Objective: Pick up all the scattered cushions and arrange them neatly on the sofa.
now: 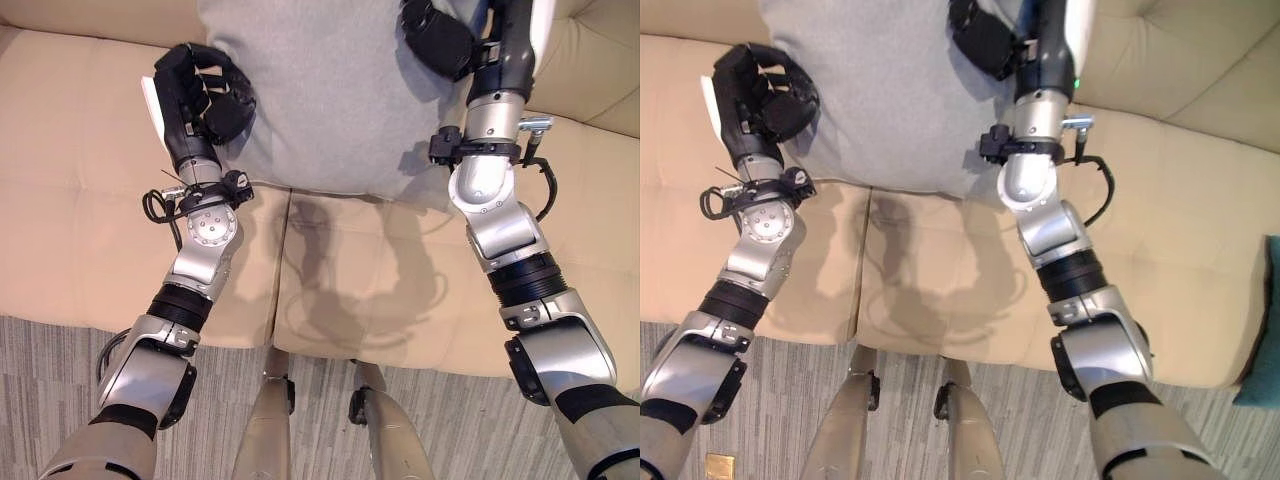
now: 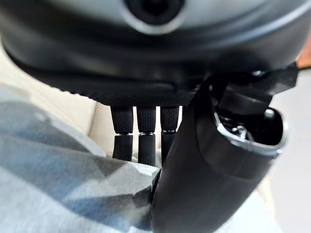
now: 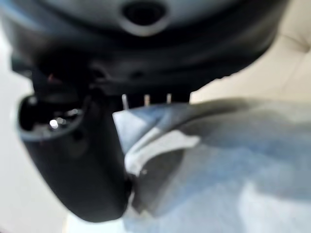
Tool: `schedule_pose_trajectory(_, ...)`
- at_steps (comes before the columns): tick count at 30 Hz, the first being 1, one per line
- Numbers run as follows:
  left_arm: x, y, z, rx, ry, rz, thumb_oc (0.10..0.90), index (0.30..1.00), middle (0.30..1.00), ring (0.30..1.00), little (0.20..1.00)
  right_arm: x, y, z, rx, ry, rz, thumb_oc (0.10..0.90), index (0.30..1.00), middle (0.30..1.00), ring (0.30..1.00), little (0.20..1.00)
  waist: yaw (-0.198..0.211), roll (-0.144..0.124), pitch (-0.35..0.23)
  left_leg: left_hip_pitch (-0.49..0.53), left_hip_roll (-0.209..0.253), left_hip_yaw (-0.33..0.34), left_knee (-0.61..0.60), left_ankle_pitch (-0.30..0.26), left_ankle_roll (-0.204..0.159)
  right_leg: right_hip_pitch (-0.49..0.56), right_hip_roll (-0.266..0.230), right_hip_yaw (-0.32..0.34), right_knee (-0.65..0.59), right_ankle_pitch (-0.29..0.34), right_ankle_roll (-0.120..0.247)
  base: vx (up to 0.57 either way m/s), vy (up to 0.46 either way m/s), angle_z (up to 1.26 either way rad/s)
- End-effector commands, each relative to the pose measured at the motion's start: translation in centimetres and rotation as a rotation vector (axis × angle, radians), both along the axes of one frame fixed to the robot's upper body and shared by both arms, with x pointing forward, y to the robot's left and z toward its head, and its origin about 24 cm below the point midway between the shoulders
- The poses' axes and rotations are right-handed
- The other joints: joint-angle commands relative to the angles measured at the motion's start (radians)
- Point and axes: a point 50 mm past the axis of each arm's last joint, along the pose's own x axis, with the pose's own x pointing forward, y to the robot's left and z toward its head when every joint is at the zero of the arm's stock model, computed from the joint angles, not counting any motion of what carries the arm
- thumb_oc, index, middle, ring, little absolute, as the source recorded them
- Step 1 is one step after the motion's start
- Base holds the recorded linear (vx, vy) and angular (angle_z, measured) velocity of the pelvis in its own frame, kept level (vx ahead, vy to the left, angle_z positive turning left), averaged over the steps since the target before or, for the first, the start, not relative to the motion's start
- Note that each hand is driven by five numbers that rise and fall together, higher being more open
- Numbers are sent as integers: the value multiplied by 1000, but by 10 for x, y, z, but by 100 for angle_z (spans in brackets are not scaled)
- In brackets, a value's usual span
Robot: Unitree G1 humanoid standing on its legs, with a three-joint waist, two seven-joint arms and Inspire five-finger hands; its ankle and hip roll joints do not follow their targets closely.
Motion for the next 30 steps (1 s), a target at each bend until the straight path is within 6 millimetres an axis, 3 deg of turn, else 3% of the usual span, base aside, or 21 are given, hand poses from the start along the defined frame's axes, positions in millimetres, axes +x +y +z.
schedule_pose_trajectory(1,-73,-49,89,110,-631,-145,400,300,300,300,300,-69,35,48,-38,-485,169,400,300,300,300,300,-28,-14,-176,37,-9,45,1,-126,-54,-49,-81,9,4,-35,114,0,0,0)
schedule_pose_trajectory(5,-100,-48,91,68,-770,-134,400,300,300,300,300,-94,39,48,-54,-615,189,400,300,300,300,300,-30,-8,-185,14,-13,45,1,-115,-51,-76,-86,10,4,-23,114,-25,15,-3)
schedule_pose_trajectory(12,-97,-53,96,101,-771,-94,400,300,300,300,300,-91,40,52,-81,-621,149,400,300,300,300,300,-32,-3,-204,-9,-17,43,1,-114,-50,-100,-90,11,4,-20,117,-2,6,-2)
schedule_pose_trajectory(16,-67,-60,94,145,-627,-79,400,300,300,300,300,-65,34,57,-77,-521,41,400,300,300,300,300,-34,-4,-214,-10,-14,39,1,-122,-51,-99,-90,8,4,-25,119,10,-1,-9)
schedule_pose_trajectory(18,-42,-61,91,190,-501,-65,400,300,300,300,300,-40,27,59,-82,-407,-41,400,300,300,300,300,-37,-9,-214,-13,-16,38,1,-119,-50,-101,-92,6,4,-23,118,-4,0,62)
schedule_pose_trajectory(20,-8,-60,89,258,-321,-30,400,300,300,300,300,-2,19,52,-96,-205,-138,400,300,300,300,300,-40,-13,-206,-13,-19,36,1,-114,-50,-99,-90,5,4,-17,115,-13,-2,5)
schedule_pose_trajectory(22,3,-58,89,247,-257,-52,400,300,300,300,300,16,14,49,-110,-86,-173,400,300,300,300,300,-39,-13,-188,-12,-19,36,1,-108,-51,-97,-91,2,4,-12,116,-26,-3,-13)
schedule_pose_trajectory(23,7,-58,81,208,-220,-100,400,300,300,300,300,23,14,44,-119,-20,-163,596,594,594,594,594,-39,-12,-177,-8,-19,37,1,-107,-51,-93,-90,1,4,-12,115,0,0,0)
schedule_pose_trajectory(24,8,-58,77,203,-203,-117,696,745,745,745,745,25,13,41,-123,-1,-168,800,900,900,900,900,-37,-13,-172,-6,-19,39,1,-108,-50,-90,-90,1,4,-13,115,-5,-7,4)
schedule_pose_trajectory(25,8,-58,76,202,-202,-117,696,745,745,745,745,25,13,40,-123,0,-168,800,900,900,900,900,-37,-13,-172,-5,-19,39,1,-108,-50,-90,-90,1,4,-13,115,0,0,0)
schedule_pose_trajectory(26,9,-59,68,200,-178,-143,800,900,900,900,900,28,12,35,-138,32,-165,800,900,900,900,900,-37,-13,-169,-1,-19,39,1,-107,-51,-85,-89,-1,4,-13,115,2,-5,5)
schedule_pose_trajectory(27,9,-59,68,200,-177,-143,800,900,900,900,900,28,12,35,-138,33,-164,800,900,900,900,900,-37,-13,-169,0,-19,39,1,-107,-51,-85,-89,-1,4,-13,115,0,0,0)
schedule_pose_trajectory(30,11,-58,42,165,-113,-191,800,900,900,900,900,31,7,24,-142,78,-151,800,900,900,900,900,-35,-14,-165,7,-19,41,1,-107,-52,-78,-90,-5,4,-12,114,-1,-3,-2)
